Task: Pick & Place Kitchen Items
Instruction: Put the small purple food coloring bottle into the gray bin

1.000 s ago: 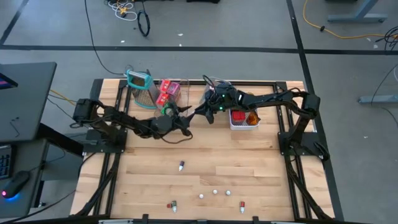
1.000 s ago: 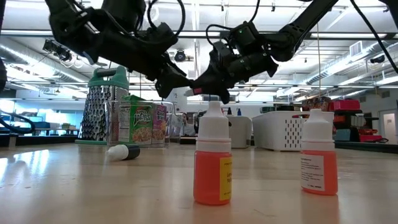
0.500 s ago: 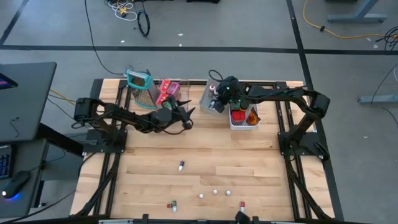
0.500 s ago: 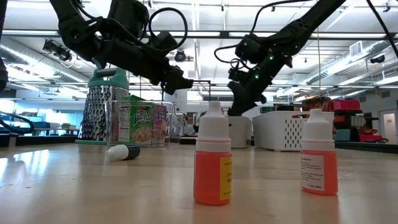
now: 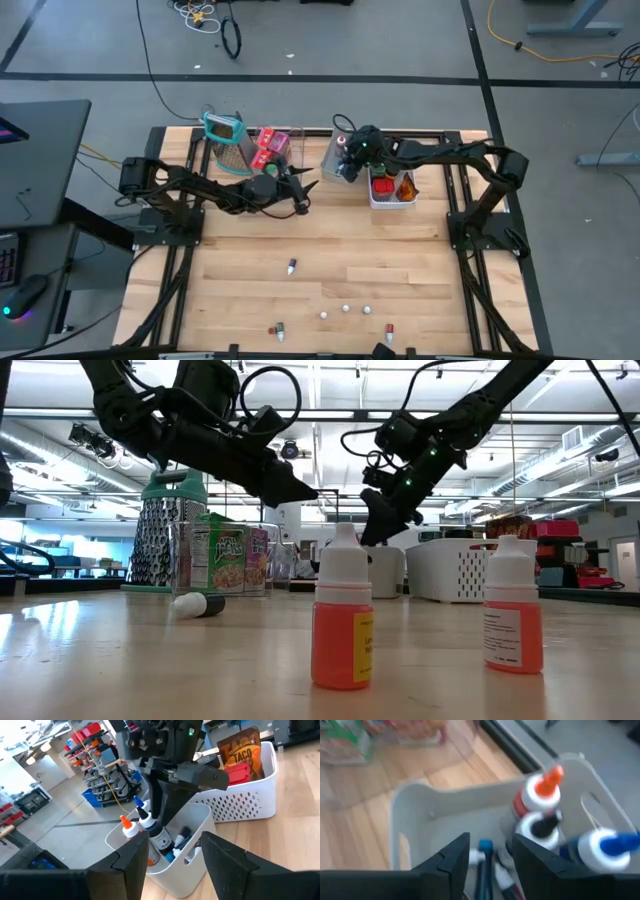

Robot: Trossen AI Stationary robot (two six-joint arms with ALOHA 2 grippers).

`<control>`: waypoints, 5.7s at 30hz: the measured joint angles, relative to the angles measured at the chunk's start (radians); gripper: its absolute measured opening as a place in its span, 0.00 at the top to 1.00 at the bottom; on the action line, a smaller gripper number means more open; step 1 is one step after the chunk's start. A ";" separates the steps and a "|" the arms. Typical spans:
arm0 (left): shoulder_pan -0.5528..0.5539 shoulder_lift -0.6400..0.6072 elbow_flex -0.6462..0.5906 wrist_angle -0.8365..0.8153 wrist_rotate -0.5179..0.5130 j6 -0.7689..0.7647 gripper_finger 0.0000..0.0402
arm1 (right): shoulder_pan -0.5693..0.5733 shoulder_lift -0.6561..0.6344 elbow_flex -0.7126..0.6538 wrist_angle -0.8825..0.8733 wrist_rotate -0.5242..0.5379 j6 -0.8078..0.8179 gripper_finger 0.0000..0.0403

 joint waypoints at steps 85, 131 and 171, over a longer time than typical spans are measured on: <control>-0.673 0.221 0.029 -0.517 -0.221 -1.041 0.82 | 0.297 0.001 0.000 0.317 -0.513 -0.130 0.56; -0.185 0.221 0.179 -0.145 -0.173 -0.239 0.83 | 0.303 0.001 0.001 -0.047 -0.181 -0.447 0.54; -0.183 0.221 0.195 -0.276 -0.160 -0.447 0.72 | 0.303 0.000 0.000 -0.013 -0.185 -0.418 0.75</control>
